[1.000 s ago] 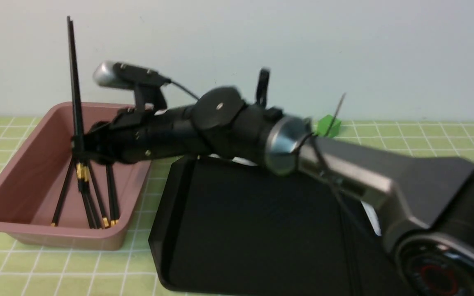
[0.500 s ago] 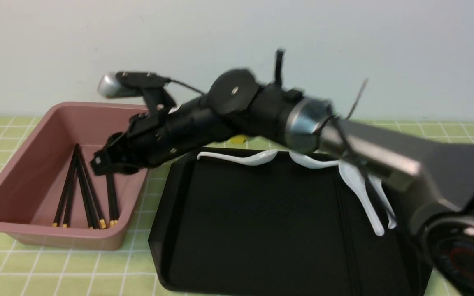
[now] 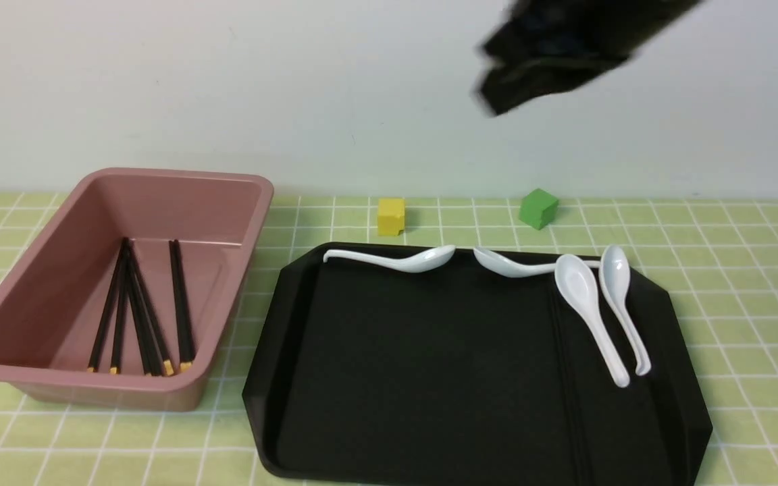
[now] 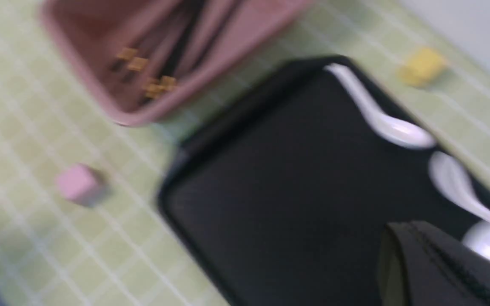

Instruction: On green tablecloth take chopsticks from black tray and put them in box.

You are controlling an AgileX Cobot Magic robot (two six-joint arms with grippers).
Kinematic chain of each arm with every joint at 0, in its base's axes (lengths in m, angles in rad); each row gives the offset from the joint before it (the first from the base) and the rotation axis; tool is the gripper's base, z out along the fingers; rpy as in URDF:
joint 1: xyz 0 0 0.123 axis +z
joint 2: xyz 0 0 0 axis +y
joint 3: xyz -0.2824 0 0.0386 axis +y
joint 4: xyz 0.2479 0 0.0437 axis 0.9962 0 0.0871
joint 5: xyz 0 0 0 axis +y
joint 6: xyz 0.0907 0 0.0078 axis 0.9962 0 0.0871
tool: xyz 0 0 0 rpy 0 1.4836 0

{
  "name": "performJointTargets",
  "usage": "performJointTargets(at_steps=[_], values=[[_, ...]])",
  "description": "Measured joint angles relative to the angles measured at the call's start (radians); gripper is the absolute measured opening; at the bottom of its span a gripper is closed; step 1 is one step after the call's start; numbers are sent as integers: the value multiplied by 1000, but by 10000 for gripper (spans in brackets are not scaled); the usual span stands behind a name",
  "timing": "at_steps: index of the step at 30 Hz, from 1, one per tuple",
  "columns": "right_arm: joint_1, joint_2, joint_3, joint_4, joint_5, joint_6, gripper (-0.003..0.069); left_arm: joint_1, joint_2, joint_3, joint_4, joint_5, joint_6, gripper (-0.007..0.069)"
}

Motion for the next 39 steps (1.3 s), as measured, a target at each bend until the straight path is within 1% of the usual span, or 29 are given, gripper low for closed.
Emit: performJointTargets(at_steps=[1,3,4,6,7,8,11,12,15,18,21,26,39], values=[[0,-73,67,-65,1,37,-5,0,0,0,0,0,0,124],[0,-178,157,-136,2,77,-3,0,0,0,0,0,0,124],[0,-275,236,-186,3,111,-3,0,0,0,0,0,0,124],[0,-411,375,-231,-14,179,-2,0,0,0,0,0,0,124],[0,-427,410,-235,-20,186,-1,0,0,0,0,0,0,124],[0,-558,562,-255,-104,240,0,0,0,0,0,0,0,125],[0,-814,866,-261,-350,312,0,0,0,0,0,0,0,128],[0,-900,998,-261,-471,334,0,0,0,0,0,0,0,129],[0,-1103,1244,-245,-694,373,1,0,0,0,0,0,0,131],[0,-1208,1401,-226,-788,398,1,0,0,0,0,0,0,132],[0,-1235,1461,-230,-819,401,1,0,0,0,0,0,0,132],[0,-1223,1470,-239,-860,402,5,0,0,0,0,0,0,132],[0,-1224,1470,-239,-866,404,18,0,0,0,0,0,0,132]])
